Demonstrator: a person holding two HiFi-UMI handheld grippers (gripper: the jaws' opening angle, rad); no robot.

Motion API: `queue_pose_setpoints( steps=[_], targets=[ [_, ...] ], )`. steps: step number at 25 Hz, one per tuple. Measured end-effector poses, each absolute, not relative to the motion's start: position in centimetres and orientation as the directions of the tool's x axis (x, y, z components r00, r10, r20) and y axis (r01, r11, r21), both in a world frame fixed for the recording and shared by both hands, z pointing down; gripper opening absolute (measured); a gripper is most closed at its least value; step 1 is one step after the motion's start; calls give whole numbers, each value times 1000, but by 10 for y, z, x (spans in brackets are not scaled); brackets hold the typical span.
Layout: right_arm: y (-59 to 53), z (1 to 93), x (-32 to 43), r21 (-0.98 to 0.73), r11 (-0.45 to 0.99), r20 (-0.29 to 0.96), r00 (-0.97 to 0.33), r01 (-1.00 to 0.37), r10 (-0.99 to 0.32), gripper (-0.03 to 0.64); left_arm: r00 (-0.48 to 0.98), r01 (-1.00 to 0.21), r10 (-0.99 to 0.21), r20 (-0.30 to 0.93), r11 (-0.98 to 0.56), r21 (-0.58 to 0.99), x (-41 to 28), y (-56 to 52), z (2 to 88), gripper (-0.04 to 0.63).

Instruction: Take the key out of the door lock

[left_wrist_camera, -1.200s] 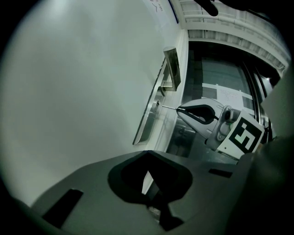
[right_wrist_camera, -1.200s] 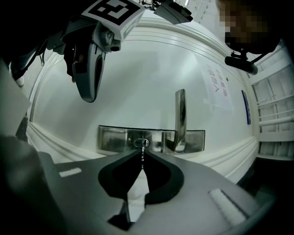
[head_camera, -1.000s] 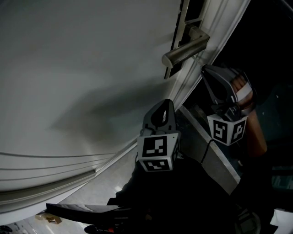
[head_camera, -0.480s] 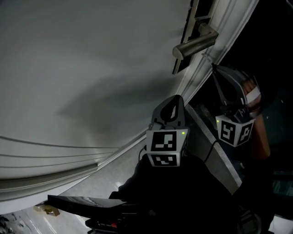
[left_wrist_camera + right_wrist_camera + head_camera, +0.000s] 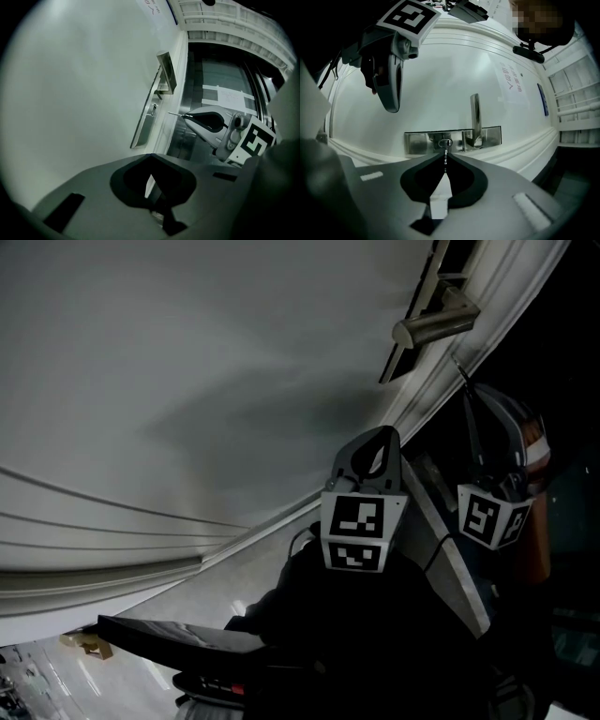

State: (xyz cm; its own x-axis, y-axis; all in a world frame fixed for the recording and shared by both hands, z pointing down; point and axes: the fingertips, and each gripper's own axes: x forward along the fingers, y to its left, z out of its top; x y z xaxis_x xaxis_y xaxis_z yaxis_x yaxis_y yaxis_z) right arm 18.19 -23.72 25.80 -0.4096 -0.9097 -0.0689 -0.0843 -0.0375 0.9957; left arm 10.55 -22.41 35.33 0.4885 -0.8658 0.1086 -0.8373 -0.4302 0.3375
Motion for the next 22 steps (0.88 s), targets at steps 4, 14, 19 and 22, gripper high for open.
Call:
queue_pose_setpoints(
  steps=[4,14,19,22],
  targets=[
    [-231,255,186,967,8,-92,-381,-253,-920,12,492,-835,-864,109,-432,341,105,-221,355,0],
    [-212,270,191,669,237,-63,-371,-705,-926,12,486,-859,-869,91,-455,236,108,-222,349,0],
    [-211,277,190,494,305,-75,-390,-814,-918,12,495,-860,-865,84,-474,191,112,-226,347,0],
    [-209,283,192,429,331,-61,-392,-840,-918,12,506,-854,-858,87,-484,190,114,-226,348,0]
  ],
)
